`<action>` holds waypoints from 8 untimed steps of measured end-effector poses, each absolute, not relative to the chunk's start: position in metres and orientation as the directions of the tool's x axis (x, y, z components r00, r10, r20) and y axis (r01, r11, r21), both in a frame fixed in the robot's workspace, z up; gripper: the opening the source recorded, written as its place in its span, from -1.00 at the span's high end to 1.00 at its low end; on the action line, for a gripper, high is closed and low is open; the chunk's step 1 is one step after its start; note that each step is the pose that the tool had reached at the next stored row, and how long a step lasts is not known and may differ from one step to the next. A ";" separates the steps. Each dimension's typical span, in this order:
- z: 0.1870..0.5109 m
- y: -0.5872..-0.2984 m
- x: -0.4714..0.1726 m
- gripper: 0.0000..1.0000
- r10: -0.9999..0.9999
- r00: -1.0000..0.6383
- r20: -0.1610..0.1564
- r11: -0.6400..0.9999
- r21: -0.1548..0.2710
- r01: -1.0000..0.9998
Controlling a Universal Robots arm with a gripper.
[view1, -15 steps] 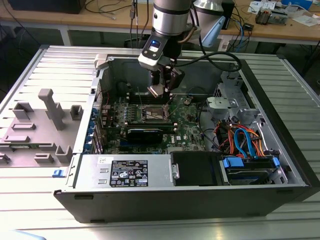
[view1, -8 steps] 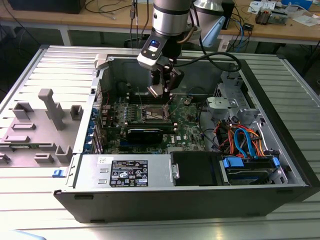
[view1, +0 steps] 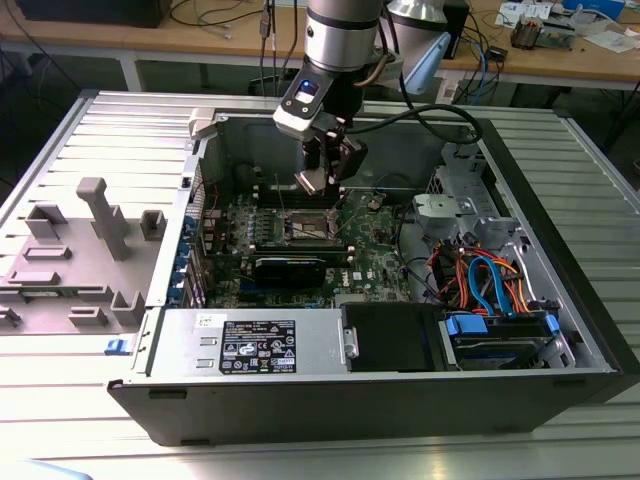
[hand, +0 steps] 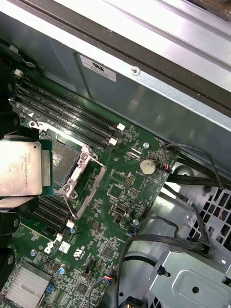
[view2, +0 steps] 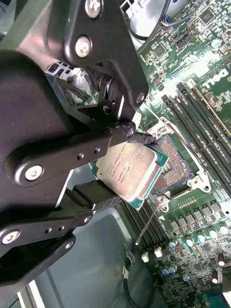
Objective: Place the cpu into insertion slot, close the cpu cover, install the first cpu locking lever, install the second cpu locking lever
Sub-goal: 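Place the cpu into insertion slot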
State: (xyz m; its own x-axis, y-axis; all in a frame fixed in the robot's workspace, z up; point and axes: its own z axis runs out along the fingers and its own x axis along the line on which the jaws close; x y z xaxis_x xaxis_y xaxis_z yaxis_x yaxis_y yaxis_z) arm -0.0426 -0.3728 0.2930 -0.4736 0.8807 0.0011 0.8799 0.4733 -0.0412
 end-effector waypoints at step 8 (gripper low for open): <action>0.293 -0.373 -0.043 -0.09 0.891 -0.454 0.001 0.454 -0.041 0.890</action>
